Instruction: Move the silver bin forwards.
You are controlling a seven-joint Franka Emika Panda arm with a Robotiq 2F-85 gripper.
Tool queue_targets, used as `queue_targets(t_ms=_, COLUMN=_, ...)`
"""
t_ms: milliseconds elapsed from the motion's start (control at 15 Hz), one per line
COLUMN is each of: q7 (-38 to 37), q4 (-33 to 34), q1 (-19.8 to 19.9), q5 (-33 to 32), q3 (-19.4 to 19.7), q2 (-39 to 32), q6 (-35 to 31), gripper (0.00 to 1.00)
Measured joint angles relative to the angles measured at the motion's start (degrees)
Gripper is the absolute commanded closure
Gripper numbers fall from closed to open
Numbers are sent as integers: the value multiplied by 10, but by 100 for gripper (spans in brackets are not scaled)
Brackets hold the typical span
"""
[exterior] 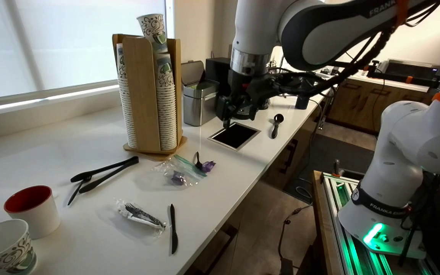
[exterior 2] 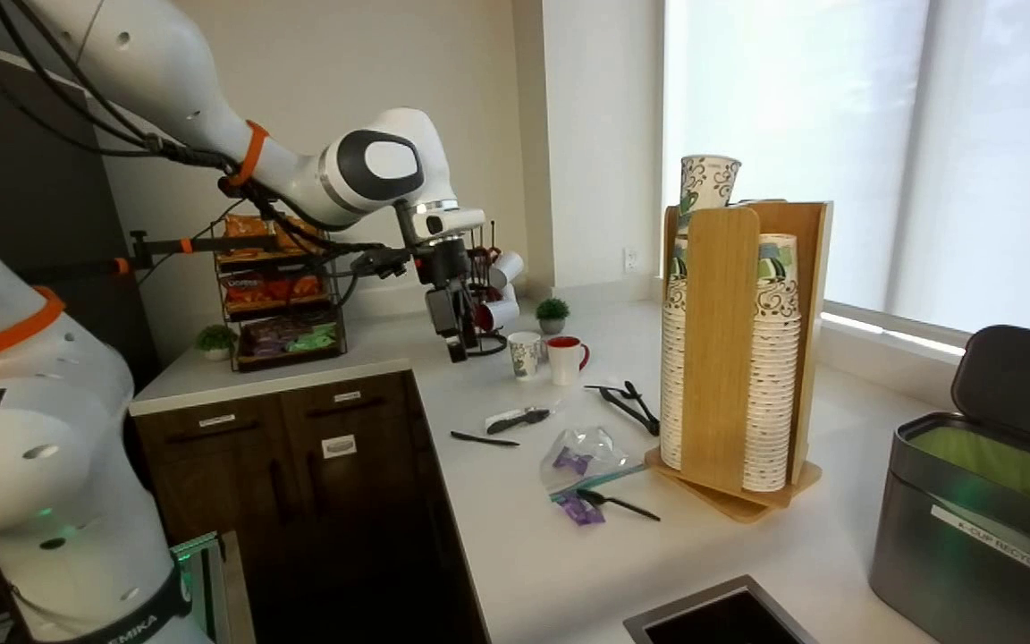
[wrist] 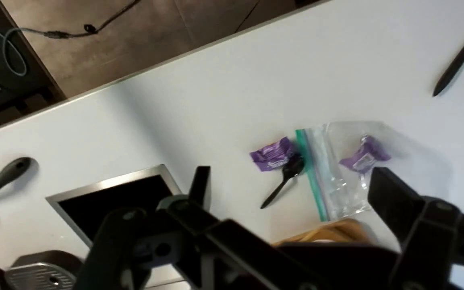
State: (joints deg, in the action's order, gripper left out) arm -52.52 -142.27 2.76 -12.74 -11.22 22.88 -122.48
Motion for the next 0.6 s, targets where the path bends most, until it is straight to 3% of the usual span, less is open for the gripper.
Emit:
queue_targets(t_ms=400, q7=1, q4=-11, q1=105, q5=-1, q3=116, q2=15, q6=0, gripper=0)
queue_targets(t_ms=600, q7=8, q4=0, q1=125, q5=19, q3=153, q2=15, q6=14, gripper=0)
